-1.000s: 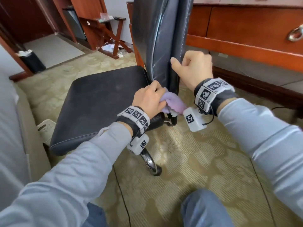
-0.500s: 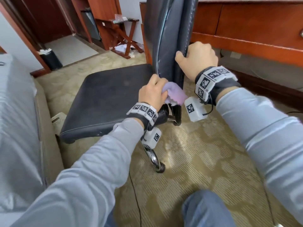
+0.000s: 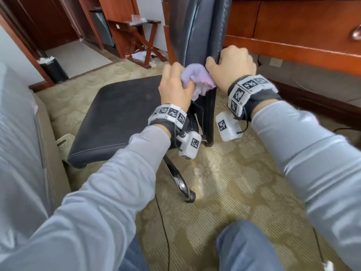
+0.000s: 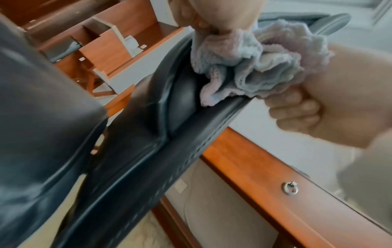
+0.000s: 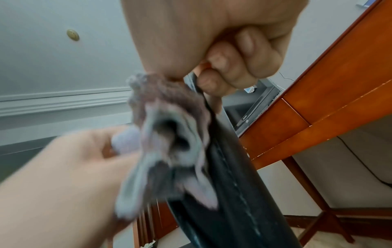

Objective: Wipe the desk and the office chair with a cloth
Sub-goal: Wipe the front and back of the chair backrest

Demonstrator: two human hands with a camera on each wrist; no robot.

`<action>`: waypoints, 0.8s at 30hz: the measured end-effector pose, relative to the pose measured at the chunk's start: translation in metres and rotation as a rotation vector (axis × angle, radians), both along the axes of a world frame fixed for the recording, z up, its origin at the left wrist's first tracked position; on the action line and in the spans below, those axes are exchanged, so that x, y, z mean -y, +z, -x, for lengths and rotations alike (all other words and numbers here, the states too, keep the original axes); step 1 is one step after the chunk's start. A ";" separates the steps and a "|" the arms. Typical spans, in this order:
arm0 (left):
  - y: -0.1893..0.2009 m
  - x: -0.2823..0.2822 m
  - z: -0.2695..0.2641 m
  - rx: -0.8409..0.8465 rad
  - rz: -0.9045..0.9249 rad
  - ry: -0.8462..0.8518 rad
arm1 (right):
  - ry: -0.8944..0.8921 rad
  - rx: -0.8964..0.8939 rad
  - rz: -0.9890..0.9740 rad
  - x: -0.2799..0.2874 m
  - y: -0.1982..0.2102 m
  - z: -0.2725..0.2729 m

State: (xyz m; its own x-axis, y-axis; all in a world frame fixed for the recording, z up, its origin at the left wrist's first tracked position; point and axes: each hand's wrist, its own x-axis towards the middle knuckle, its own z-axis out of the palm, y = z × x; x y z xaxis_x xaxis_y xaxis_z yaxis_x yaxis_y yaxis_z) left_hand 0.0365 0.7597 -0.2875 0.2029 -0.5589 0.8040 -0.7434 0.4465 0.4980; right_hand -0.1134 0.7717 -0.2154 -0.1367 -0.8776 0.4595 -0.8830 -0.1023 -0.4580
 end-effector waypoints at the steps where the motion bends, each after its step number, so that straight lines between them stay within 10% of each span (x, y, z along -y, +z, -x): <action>1: -0.007 -0.003 0.003 -0.022 -0.045 0.001 | -0.005 -0.002 -0.006 0.000 0.001 0.000; 9: -0.002 -0.014 -0.013 -0.350 -0.119 0.025 | 0.002 0.006 -0.031 -0.006 0.002 -0.002; 24: 0.030 0.000 -0.013 -0.375 -0.193 -0.168 | 0.033 0.050 0.018 -0.015 -0.007 -0.011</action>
